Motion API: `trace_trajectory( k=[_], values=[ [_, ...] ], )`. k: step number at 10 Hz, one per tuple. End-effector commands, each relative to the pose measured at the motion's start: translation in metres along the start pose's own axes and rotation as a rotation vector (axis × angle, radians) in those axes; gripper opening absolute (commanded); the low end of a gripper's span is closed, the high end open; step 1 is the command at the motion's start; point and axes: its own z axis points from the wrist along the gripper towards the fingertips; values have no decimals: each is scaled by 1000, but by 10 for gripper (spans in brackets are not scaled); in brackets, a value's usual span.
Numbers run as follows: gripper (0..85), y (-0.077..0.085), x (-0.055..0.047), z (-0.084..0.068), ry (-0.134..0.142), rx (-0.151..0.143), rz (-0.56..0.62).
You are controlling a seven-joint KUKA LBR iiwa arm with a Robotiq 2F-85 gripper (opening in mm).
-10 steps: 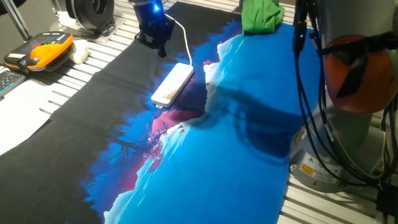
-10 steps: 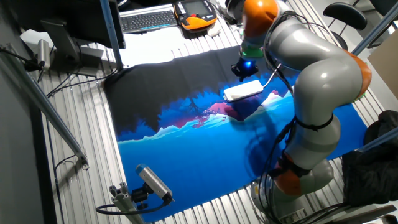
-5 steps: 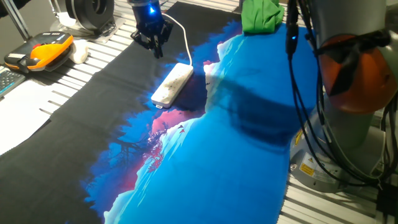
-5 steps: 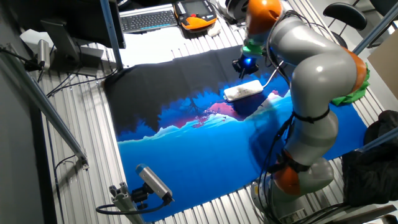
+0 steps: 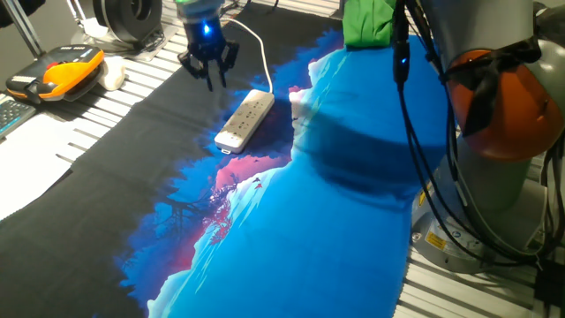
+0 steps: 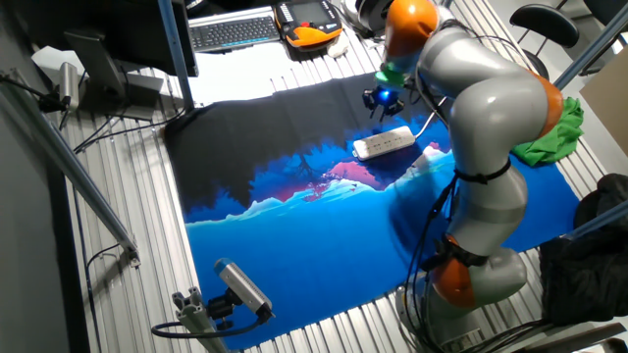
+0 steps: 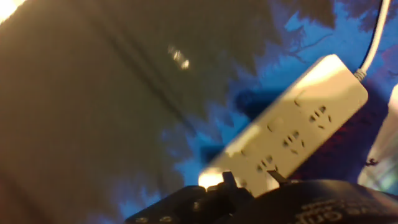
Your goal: Turn on the power strip by pressing the button
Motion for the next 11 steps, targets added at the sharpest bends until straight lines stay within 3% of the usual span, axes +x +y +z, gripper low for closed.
trace_trajectory(
  k=[1, 4, 6, 9, 11],
  values=[
    [340, 0, -4, 16, -2, -9, 6],
    [340, 4, -13, 40, -10, -30, 2],
    [0, 0, -13, 51, -22, -18, -70],
    [0, -7, -9, 62, -40, -18, -79],
    [0, -3, -4, 70, -64, -7, -69]
  ],
)
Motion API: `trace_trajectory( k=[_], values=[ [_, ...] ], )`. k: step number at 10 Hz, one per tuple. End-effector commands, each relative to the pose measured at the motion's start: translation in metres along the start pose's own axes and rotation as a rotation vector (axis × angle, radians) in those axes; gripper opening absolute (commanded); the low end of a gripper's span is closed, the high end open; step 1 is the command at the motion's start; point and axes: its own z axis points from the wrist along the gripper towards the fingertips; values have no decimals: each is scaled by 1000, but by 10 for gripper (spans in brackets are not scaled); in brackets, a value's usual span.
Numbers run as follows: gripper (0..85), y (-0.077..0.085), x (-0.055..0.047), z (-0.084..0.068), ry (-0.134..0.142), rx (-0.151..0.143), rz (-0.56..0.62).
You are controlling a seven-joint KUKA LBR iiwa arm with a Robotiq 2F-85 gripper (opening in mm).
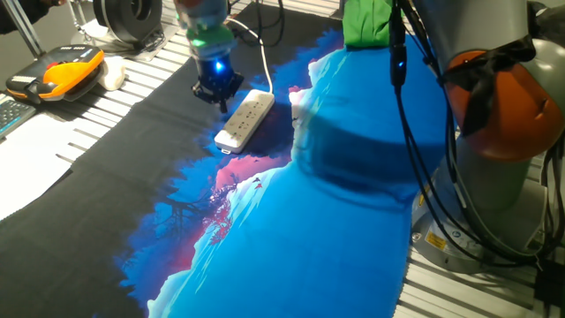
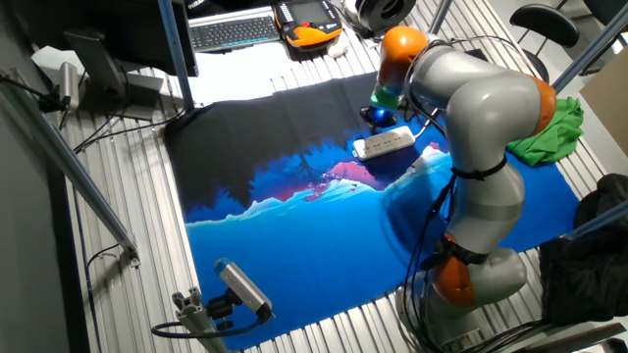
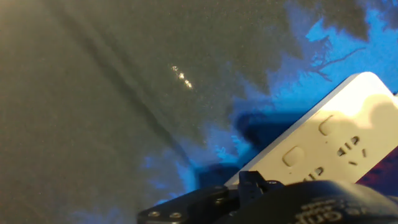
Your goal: Turn on the power strip by pressing the button
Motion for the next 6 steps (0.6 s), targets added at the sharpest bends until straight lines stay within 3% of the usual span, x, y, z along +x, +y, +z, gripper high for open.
trace_trajectory(
  k=[1, 2, 6],
  values=[
    [0, -1, 2, 5, -22, 18, -7],
    [0, -5, 2, 13, -36, 21, -14],
    [0, -15, 5, 22, -48, 11, -36]
  ],
)
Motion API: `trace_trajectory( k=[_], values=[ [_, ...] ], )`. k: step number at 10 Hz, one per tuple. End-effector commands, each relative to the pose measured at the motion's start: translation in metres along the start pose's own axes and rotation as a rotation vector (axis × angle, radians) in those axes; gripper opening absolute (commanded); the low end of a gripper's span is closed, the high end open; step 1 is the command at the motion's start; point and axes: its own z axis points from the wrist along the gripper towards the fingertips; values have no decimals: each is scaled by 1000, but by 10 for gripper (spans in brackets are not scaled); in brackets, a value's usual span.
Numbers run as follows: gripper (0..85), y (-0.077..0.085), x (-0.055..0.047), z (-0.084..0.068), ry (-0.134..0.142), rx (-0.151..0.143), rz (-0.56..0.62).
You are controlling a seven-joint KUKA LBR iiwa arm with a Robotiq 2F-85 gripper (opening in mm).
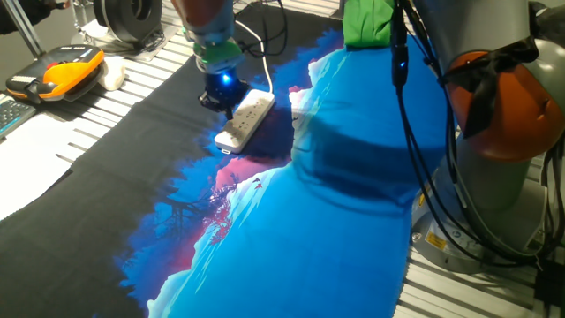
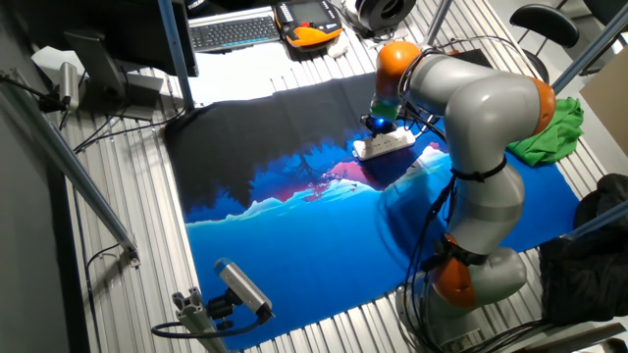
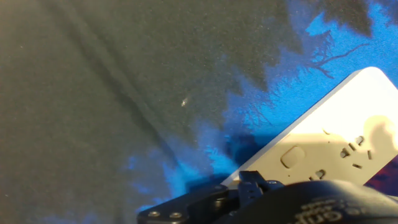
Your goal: Turn on the power strip by pressing the button
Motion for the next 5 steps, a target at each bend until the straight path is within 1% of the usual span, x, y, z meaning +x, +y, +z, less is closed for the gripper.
trace_trajectory(
  k=[1, 3, 5],
  values=[
    [0, 0, 1, 1, 0, -3, 0],
    [0, 0, 1, 2, -1, -7, 0],
    [0, 0, 4, 6, -15, 3, -1]
  ],
)
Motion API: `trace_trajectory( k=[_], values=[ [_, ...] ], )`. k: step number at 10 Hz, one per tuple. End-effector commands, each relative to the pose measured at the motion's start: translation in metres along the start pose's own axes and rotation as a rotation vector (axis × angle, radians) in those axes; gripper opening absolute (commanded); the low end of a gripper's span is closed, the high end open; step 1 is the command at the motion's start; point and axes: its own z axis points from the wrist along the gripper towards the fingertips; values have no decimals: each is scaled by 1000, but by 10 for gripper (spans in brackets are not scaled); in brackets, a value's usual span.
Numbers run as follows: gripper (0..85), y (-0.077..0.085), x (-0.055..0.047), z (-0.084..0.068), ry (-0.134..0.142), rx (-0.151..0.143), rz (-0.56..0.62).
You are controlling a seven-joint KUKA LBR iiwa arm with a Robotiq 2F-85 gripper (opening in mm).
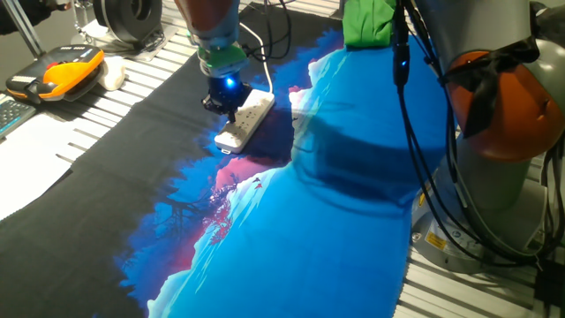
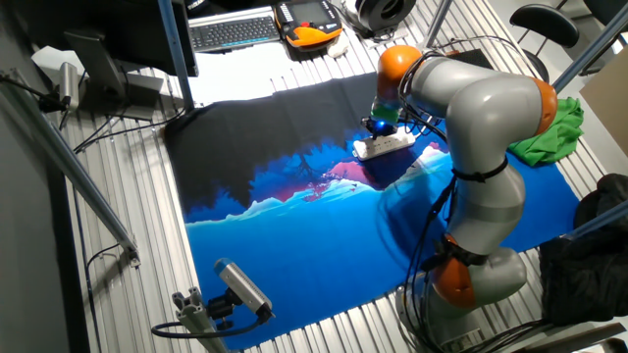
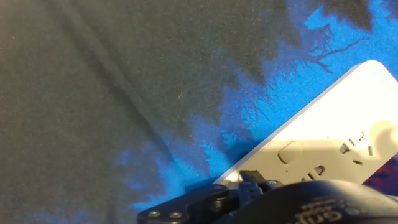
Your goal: Turn on the power strip by pressing the button
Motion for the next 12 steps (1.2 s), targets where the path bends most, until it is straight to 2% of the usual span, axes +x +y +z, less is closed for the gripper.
trace_trajectory(
  k=[1, 7, 10, 12],
  values=[
    [0, -1, 0, 0, 0, -1, -1],
    [0, -3, 5, 8, 0, -9, 2],
    [0, -2, 5, 20, -16, -6, -1],
    [0, -1, 4, 11, 3, -12, -1]
  ],
)
